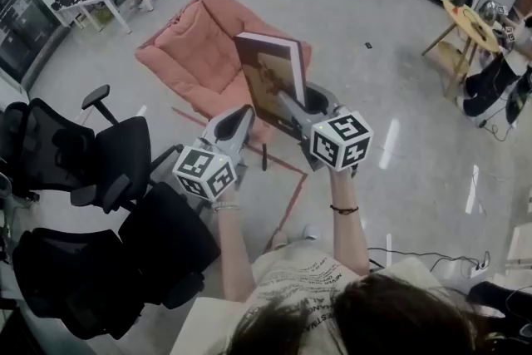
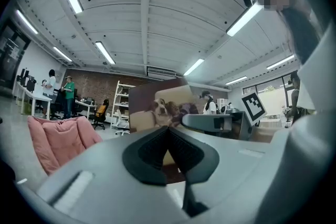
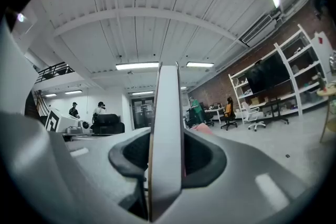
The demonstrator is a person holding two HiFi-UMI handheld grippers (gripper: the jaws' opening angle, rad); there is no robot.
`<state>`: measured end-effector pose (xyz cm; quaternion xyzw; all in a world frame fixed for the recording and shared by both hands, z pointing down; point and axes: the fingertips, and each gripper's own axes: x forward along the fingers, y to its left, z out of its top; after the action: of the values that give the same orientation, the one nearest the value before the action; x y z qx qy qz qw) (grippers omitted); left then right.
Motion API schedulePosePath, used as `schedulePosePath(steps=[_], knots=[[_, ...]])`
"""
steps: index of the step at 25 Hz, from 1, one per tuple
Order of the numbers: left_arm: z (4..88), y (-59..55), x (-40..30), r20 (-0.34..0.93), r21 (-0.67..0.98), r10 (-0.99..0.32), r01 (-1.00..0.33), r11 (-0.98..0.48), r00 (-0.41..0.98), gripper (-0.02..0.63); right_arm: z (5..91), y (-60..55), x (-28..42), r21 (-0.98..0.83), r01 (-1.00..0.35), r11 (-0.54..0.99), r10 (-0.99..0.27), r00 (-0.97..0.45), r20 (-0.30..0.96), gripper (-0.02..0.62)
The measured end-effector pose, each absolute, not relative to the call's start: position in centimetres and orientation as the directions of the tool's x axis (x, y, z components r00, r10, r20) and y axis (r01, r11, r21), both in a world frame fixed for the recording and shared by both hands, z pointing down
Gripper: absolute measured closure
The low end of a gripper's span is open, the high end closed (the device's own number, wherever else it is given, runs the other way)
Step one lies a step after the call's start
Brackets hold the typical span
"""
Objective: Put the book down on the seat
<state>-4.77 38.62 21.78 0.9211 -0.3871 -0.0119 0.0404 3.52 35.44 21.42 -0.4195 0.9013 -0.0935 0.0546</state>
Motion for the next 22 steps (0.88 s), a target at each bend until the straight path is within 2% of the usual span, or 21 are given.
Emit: schedulePosePath(steps=[16,22], knots=[[23.9,37.8,0.4,0.038,0.112,-0.742,-0.74,-0.663,0.67,0.614,23.6,33.5,9.6,-0.252,-0.755,0.605,-0.776,-0.63,0.023,0.446],[25.1,36.7,-0.1,0.066,0.124,-0.755,-0.756,-0.643,0.653,0.614,24.4,32.2,10.0,-0.282,-0.751,0.596,-0.779,-0.627,0.022,0.446]])
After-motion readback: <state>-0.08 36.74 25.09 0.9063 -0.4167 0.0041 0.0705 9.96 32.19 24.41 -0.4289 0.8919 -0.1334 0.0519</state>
